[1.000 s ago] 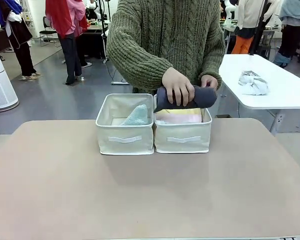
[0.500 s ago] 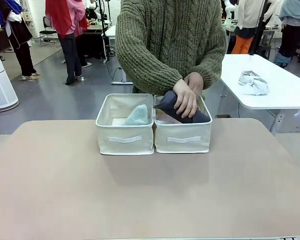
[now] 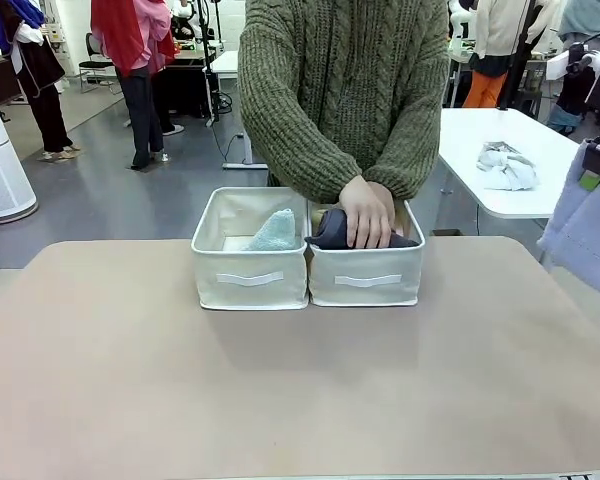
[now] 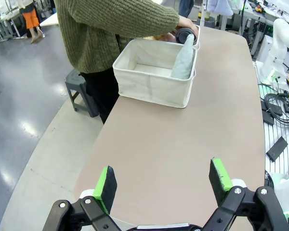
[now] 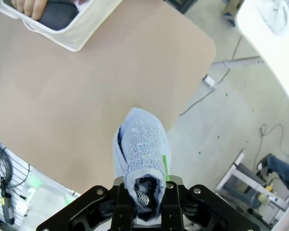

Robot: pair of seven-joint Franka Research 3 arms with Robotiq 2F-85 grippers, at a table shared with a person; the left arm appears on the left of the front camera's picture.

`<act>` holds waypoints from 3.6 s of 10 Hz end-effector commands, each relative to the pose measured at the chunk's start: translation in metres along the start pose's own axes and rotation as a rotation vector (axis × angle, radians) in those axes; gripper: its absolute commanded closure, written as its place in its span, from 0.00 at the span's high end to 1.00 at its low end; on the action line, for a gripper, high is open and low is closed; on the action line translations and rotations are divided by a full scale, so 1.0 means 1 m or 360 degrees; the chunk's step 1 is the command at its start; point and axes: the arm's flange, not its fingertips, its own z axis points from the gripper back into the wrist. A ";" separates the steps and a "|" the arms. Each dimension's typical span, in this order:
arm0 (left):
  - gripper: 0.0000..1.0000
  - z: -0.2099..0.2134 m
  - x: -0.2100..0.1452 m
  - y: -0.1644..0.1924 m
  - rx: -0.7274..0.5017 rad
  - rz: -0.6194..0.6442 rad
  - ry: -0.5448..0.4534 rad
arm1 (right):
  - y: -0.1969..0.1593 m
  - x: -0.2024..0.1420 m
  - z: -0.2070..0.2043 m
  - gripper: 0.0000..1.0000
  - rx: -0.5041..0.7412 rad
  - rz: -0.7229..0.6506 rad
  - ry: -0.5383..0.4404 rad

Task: Sort the towels based on their folding style.
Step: Pick up another triangle-folded towel from the table and place it in the left Fabric basket.

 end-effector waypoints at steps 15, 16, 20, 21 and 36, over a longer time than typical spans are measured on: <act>1.00 0.001 0.000 -0.002 0.0007 0.0001 0.0004 | 0.124 -0.004 0.062 0.18 0.0338 0.0636 -0.0193; 1.00 0.001 0.000 -0.002 0.0007 0.0001 0.0004 | 0.124 -0.004 0.062 0.18 0.0338 0.0636 -0.0193; 1.00 0.001 0.000 -0.002 0.0007 0.0001 0.0004 | 0.124 -0.004 0.062 0.18 0.0338 0.0636 -0.0193; 1.00 0.001 0.000 -0.002 0.0007 0.0001 0.0004 | 0.124 -0.004 0.062 0.18 0.0338 0.0636 -0.0193; 1.00 0.001 0.000 -0.002 0.0007 0.0001 0.0004 | 0.269 0.255 0.112 0.18 -0.0023 0.1182 -0.0364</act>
